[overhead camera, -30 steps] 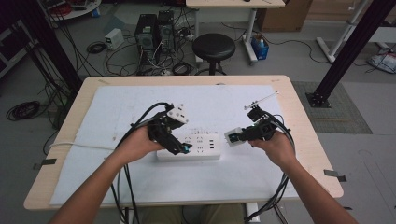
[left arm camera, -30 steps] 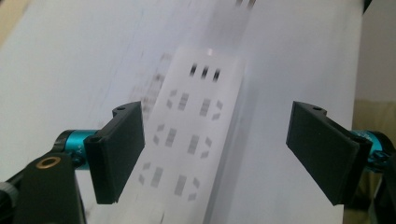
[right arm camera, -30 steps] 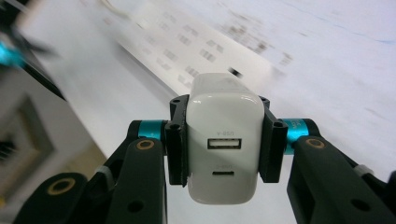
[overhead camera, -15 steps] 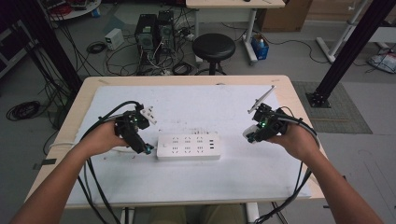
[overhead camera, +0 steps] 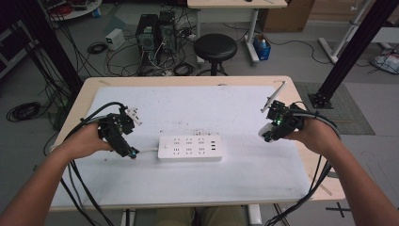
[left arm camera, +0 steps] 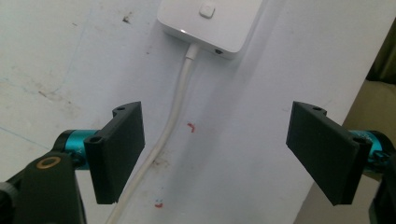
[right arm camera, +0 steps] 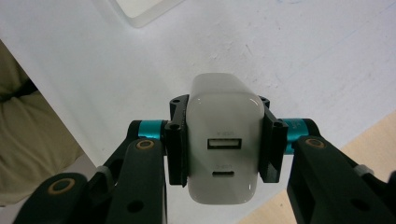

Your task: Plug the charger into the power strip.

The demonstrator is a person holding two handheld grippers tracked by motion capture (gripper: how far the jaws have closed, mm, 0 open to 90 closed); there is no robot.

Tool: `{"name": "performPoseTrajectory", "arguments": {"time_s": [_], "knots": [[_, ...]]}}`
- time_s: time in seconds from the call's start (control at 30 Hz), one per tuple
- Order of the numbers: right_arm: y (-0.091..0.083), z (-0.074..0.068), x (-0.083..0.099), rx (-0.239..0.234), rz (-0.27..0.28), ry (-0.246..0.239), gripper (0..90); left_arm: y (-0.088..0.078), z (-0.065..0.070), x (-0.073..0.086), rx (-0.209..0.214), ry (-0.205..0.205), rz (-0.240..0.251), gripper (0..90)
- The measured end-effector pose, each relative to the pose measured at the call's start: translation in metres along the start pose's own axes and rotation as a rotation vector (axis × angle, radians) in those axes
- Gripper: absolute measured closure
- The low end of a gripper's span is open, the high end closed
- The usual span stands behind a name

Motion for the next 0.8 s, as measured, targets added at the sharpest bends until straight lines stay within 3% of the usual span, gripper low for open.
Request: {"name": "performPoseTrajectory", "arguments": {"time_s": [0.37,0.43,0.6,0.8], "knots": [[0.002,-0.008,-0.017,-0.008,0.039,-0.016,61.8,0.002,-0.005,0.008,-0.019,-0.025,0.010,19.4],[0.002,-0.010,-0.023,-0.033,0.066,-0.019,61.8,0.004,-0.006,0.009,-0.019,-0.038,0.018,19.4],[0.006,-0.018,-0.047,-0.066,0.103,-0.020,61.8,0.008,-0.005,0.011,-0.033,-0.037,0.021,19.4],[0.027,-0.030,-0.083,-0.098,0.079,-0.097,61.9,0.015,-0.001,0.012,-0.031,-0.022,0.039,19.4]]}}
Point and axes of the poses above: each handheld gripper's, and its own axes: y roughly forward along the jaws, x roughly out of its underside, z roughly to its right, the point moved 1 cm from there along y, roughly forward along the jaws, and after that the axes turned 8 degrees about -x, right-handed, at the moved point
